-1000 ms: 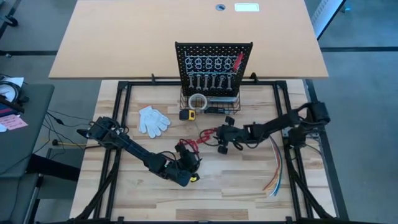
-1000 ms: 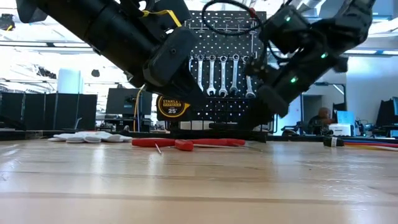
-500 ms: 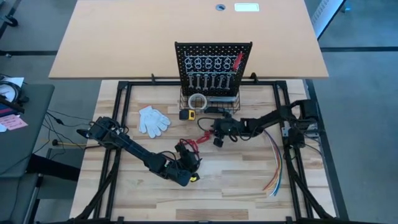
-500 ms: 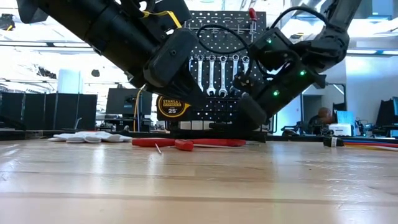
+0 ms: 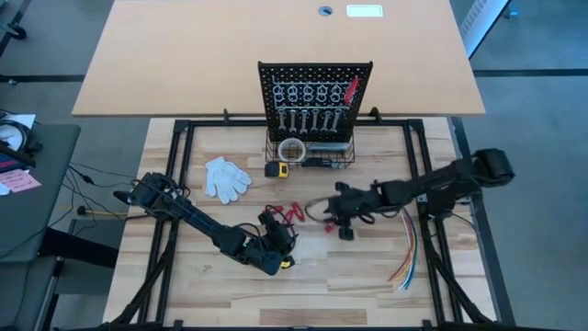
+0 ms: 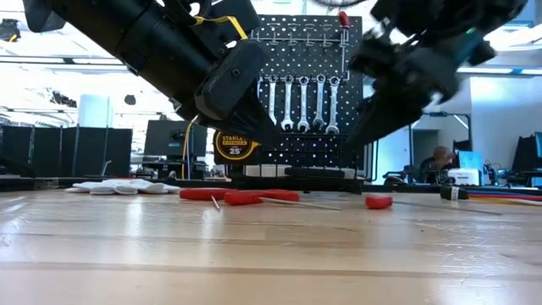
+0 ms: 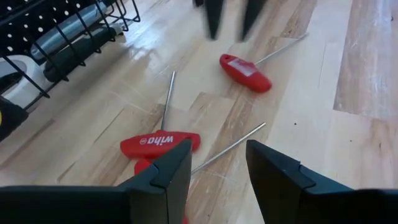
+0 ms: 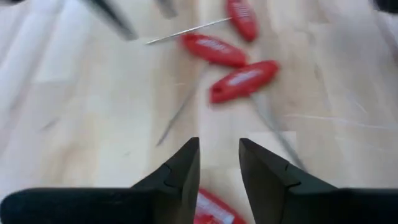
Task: Hang tools onto peg board
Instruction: Hang the red allen wrench on the peg board
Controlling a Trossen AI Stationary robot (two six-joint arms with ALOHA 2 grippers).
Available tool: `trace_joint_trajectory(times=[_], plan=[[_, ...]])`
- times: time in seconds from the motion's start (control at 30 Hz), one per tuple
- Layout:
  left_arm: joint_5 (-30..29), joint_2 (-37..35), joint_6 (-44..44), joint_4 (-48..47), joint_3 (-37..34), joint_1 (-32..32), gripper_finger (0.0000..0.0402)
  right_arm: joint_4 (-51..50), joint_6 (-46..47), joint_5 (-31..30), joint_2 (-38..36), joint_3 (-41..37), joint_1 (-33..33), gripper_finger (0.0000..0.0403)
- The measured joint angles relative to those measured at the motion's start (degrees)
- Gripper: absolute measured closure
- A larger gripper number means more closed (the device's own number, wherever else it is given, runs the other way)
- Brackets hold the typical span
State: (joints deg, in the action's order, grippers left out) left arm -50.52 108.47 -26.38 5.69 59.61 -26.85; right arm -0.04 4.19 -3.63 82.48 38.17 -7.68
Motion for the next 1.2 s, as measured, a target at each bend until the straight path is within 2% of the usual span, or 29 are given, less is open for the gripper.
trace_joint_trajectory(times=[0.13, 0.33, 0.6, 0.9, 1.07, 1.2], plan=[[0.0, 0.0, -0.1, 0.0, 0.0, 0.0, 0.0251, -4.0, -3.4, -0.5, -1.8, -0.4, -1.3, 0.0227], [0.0, 0.0, -0.2, 0.2, 0.0, 0.0, 0.0251, -1.9, -13.3, -0.6, -0.6, -6.1, 1.1, 0.0168], [0.1, 0.3, -0.3, 0.1, 0.0, 0.0, 0.0251, -2.5, -10.8, -0.4, -0.6, -7.6, 4.6, 0.0179], [0.2, 0.3, -0.3, 0.3, 0.0, 0.0, 0.0251, 1.8, -22.5, -0.3, -0.6, -7.6, 2.5, 0.0197], [0.2, 0.3, -0.4, 0.4, 0.0, 0.0, 0.0251, 4.7, -17.2, 1.3, -0.6, -7.6, 3.4, 0.0196], [0.2, 0.3, -0.4, 0.4, 0.0, 0.0, 0.0251, 4.3, -15.3, 3.1, -0.6, -7.5, 4.5, 0.0171]])
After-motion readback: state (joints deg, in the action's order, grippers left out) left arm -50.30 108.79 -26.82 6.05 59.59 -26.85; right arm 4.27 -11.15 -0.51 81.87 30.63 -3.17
